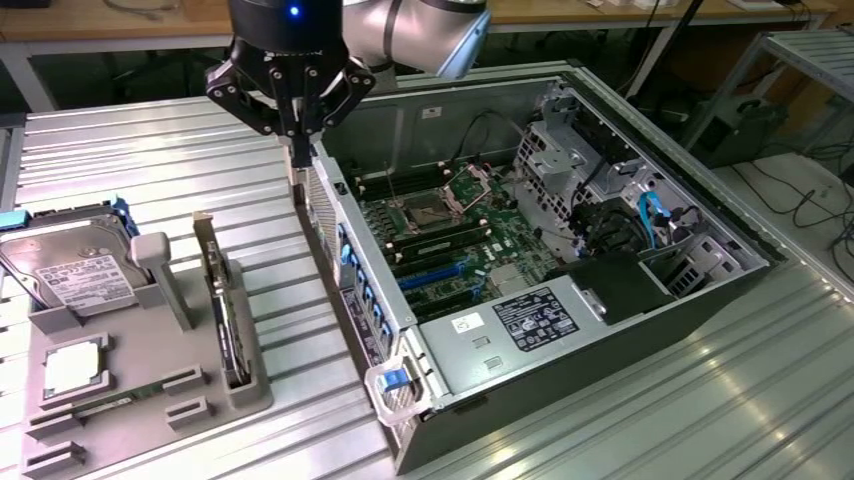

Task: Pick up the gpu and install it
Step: 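Reach for the gpu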

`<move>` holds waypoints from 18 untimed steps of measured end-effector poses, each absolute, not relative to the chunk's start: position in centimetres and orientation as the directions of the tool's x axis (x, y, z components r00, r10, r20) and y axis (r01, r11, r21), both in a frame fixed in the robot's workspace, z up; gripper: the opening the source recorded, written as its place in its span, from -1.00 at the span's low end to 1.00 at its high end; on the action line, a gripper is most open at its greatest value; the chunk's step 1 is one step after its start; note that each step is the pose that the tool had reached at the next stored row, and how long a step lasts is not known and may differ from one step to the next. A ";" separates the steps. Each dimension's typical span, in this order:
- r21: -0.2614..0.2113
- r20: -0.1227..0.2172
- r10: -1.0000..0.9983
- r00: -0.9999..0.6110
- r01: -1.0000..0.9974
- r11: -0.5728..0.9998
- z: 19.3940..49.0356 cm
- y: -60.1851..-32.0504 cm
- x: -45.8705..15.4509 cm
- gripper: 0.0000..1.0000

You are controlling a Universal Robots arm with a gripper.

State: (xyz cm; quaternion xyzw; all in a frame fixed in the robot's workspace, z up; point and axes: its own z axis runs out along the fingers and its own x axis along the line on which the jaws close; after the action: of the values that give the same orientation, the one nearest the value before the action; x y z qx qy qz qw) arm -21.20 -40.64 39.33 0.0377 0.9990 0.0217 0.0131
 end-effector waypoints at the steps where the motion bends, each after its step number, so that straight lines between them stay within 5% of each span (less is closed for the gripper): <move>1: 0.044 -0.024 0.075 -0.997 0.074 0.996 39.3 -40.7 -21.4 -0.79; 18: 0.044 -0.024 0.063 -0.998 0.062 0.997 39.3 -41.5 -22.6 -0.79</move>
State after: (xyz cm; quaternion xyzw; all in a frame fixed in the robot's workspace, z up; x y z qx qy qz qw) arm -22.62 -41.50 39.33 0.0312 0.9992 0.0218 0.0129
